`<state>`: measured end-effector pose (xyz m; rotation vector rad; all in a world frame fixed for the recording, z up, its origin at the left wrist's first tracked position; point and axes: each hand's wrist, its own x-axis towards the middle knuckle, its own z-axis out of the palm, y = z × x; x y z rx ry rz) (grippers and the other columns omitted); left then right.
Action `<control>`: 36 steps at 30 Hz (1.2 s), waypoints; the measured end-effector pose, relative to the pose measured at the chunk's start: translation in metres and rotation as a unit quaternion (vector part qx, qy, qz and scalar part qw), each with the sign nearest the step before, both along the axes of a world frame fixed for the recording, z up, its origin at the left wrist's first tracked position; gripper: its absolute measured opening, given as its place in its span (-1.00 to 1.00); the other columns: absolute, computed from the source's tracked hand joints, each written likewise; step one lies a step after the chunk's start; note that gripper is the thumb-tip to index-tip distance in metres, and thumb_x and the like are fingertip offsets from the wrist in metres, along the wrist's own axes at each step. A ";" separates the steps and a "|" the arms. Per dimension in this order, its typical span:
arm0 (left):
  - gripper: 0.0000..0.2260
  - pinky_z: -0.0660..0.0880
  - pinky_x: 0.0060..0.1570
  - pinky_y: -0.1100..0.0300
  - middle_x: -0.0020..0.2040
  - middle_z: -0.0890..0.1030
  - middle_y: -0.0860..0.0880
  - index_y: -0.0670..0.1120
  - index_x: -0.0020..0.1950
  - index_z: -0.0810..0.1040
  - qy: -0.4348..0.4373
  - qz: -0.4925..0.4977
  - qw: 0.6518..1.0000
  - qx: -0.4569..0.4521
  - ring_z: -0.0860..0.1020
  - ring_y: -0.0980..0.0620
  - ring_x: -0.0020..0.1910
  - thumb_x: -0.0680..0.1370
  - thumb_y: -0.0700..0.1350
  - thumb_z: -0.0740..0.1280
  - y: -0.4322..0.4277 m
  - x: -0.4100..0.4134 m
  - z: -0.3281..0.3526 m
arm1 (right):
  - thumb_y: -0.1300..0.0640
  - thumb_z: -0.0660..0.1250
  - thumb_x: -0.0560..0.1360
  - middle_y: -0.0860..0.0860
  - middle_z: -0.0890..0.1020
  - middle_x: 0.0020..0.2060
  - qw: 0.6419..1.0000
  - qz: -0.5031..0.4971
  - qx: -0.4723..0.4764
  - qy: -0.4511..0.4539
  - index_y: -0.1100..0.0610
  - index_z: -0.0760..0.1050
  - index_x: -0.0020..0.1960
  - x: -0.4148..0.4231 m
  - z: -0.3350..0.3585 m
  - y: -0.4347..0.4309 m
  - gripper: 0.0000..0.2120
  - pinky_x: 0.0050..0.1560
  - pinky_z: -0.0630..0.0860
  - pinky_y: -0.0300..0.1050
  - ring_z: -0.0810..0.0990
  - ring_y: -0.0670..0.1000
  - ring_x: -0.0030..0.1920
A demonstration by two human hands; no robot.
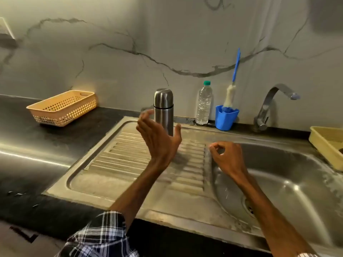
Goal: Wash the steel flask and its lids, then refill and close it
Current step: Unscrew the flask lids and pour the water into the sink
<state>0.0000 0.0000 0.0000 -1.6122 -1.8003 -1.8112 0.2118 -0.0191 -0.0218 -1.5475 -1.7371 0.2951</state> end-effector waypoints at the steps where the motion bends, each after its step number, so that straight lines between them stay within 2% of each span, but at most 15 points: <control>1: -0.13 0.30 0.31 0.13 0.39 0.34 -0.19 -0.19 0.44 0.29 -0.023 0.001 1.000 -0.020 0.35 -0.11 0.33 0.31 0.13 0.61 0.009 -0.004 -0.001 | 0.09 0.43 0.54 0.03 0.72 -0.15 1.000 0.001 -0.002 0.009 0.16 0.69 -0.03 0.002 -0.002 0.002 -0.86 -0.07 0.57 -0.22 0.64 -0.06 -0.16; 4: -0.08 0.40 0.31 0.06 0.38 0.39 -0.17 -0.16 0.49 0.24 -0.091 -0.047 0.987 -0.126 0.42 -0.10 0.31 0.32 0.14 0.63 0.023 -0.012 -0.001 | 0.14 0.43 0.54 0.03 0.72 -0.13 1.000 -0.008 0.006 -0.004 0.16 0.69 -0.03 0.008 -0.003 0.004 -0.89 -0.06 0.53 -0.25 0.63 -0.05 -0.15; 7: -0.29 0.57 0.18 -0.04 0.19 0.58 -0.12 -0.14 0.36 0.44 -0.085 -0.072 0.983 -0.142 0.55 0.00 0.07 0.35 0.13 0.62 0.030 -0.014 -0.006 | 0.13 0.43 0.53 0.03 0.71 -0.14 0.999 -0.020 0.037 -0.007 0.16 0.69 -0.05 0.013 -0.002 0.006 -0.89 -0.12 0.42 -0.37 0.61 -0.06 -0.16; 10: -0.38 0.60 0.11 0.01 0.09 0.66 -0.09 -0.12 0.26 0.53 -0.082 -0.080 0.985 -0.132 0.62 -0.01 -0.01 0.34 0.15 0.62 0.032 -0.018 -0.004 | 0.11 0.44 0.53 0.02 0.72 -0.10 0.999 -0.036 0.027 0.008 0.16 0.70 -0.01 0.019 0.000 0.003 -0.87 -0.06 0.48 -0.29 0.63 -0.07 -0.14; 13: -0.43 0.55 -0.01 0.20 0.04 0.67 -0.09 -0.14 0.21 0.57 -0.076 -0.112 0.981 -0.139 0.60 0.05 -0.09 0.33 0.09 0.64 0.029 -0.017 0.002 | 0.09 0.46 0.51 -0.05 0.71 -0.10 0.999 -0.016 -0.012 0.046 0.11 0.69 0.02 0.020 0.008 -0.003 -0.87 -0.11 0.45 -0.42 0.59 -0.21 -0.15; 15: -0.46 0.52 -0.07 0.28 0.01 0.68 -0.07 -0.14 0.19 0.59 -0.067 -0.138 0.978 -0.142 0.59 0.09 -0.13 0.33 0.08 0.64 0.028 -0.010 0.005 | 0.07 0.48 0.49 -0.12 0.69 -0.10 0.997 0.009 -0.028 0.072 0.05 0.68 0.03 0.021 0.014 -0.006 -0.87 -0.08 0.48 -0.39 0.59 -0.26 -0.10; 17: -0.46 0.53 -0.13 0.35 -0.01 0.68 -0.03 -0.12 0.16 0.60 -0.056 -0.169 0.975 -0.136 0.58 0.17 -0.18 0.32 0.12 0.64 0.026 0.006 0.012 | 0.05 0.52 0.44 -0.15 0.69 -0.03 0.991 0.044 -0.048 0.114 0.02 0.64 0.09 0.022 0.023 -0.007 -0.76 -0.02 0.51 -0.36 0.62 -0.24 -0.03; 19: -0.45 0.44 -0.22 0.49 -0.03 0.66 0.02 -0.11 0.17 0.61 -0.043 -0.208 0.968 -0.136 0.55 0.28 -0.20 0.32 0.14 0.63 0.025 0.027 0.022 | 0.05 0.58 0.37 -0.11 0.66 0.12 0.977 0.095 -0.081 0.173 0.03 0.55 0.27 0.022 0.031 -0.006 -0.50 0.14 0.56 -0.22 0.63 -0.17 0.10; 21: -0.45 0.43 -0.29 0.51 -0.07 0.67 0.04 -0.09 0.16 0.63 -0.035 -0.249 0.959 -0.133 0.56 0.30 -0.23 0.30 0.17 0.64 0.021 0.053 0.033 | 0.02 0.63 0.29 -0.10 0.57 0.25 0.969 0.128 -0.107 0.182 -0.02 0.41 0.41 0.022 0.036 -0.004 -0.25 0.24 0.53 -0.12 0.56 -0.12 0.23; 23: -0.47 0.45 -0.32 0.50 -0.14 0.66 0.07 -0.07 0.12 0.66 -0.044 -0.291 0.947 -0.131 0.58 0.30 -0.27 0.27 0.16 0.66 0.016 0.081 0.040 | 0.05 0.65 0.26 -0.13 0.55 0.23 0.973 0.124 -0.100 0.169 -0.04 0.39 0.39 0.028 0.041 -0.002 -0.22 0.15 0.53 -0.21 0.54 -0.15 0.21; 25: -0.47 0.51 -0.26 0.48 -0.10 0.69 0.04 -0.06 0.14 0.66 -0.060 -0.340 0.927 -0.147 0.61 0.29 -0.23 0.27 0.12 0.67 0.013 0.108 0.041 | 0.14 0.65 0.26 -0.17 0.59 0.10 0.977 0.100 -0.078 0.174 0.03 0.43 0.33 0.042 0.047 0.000 -0.29 0.00 0.56 -0.32 0.59 -0.22 0.08; 27: -0.46 0.62 -0.11 0.36 -0.04 0.69 0.04 -0.04 0.20 0.63 -0.077 -0.389 0.900 -0.182 0.65 0.24 -0.14 0.29 0.09 0.67 0.015 0.131 0.038 | 0.15 0.65 0.24 -0.16 0.60 0.05 0.978 0.069 -0.072 0.182 0.00 0.45 0.27 0.062 0.044 0.003 -0.33 0.08 0.58 -0.19 0.60 -0.19 0.04; 30: -0.42 0.67 0.05 0.07 0.03 0.67 0.08 0.01 0.23 0.58 -0.058 -0.440 0.866 -0.231 0.66 0.17 -0.02 0.30 0.12 0.66 0.026 0.152 0.027 | 0.16 0.65 0.24 -0.06 0.63 0.12 0.974 0.030 -0.061 0.214 0.05 0.47 0.30 0.081 0.028 0.003 -0.31 0.20 0.55 0.01 0.62 -0.08 0.13; 34: -0.40 0.61 0.15 0.10 0.11 0.67 0.10 0.08 0.29 0.54 0.001 -0.520 0.815 -0.255 0.65 0.17 0.08 0.34 0.30 0.55 0.045 0.163 0.025 | 0.16 0.68 0.23 0.00 0.64 0.17 0.965 0.015 -0.076 0.249 0.05 0.45 0.33 0.098 0.004 0.000 -0.26 0.19 0.59 0.05 0.63 0.00 0.18; 36: -0.40 0.59 0.16 0.17 0.17 0.67 0.08 0.05 0.39 0.47 -0.032 -0.552 0.799 -0.238 0.65 0.16 0.13 0.43 0.22 0.52 0.051 0.162 0.033 | 0.08 0.71 0.17 -0.03 0.67 0.13 0.963 0.027 -0.093 0.253 -0.01 0.47 0.30 0.107 -0.002 0.002 -0.23 0.11 0.64 0.01 0.66 -0.01 0.15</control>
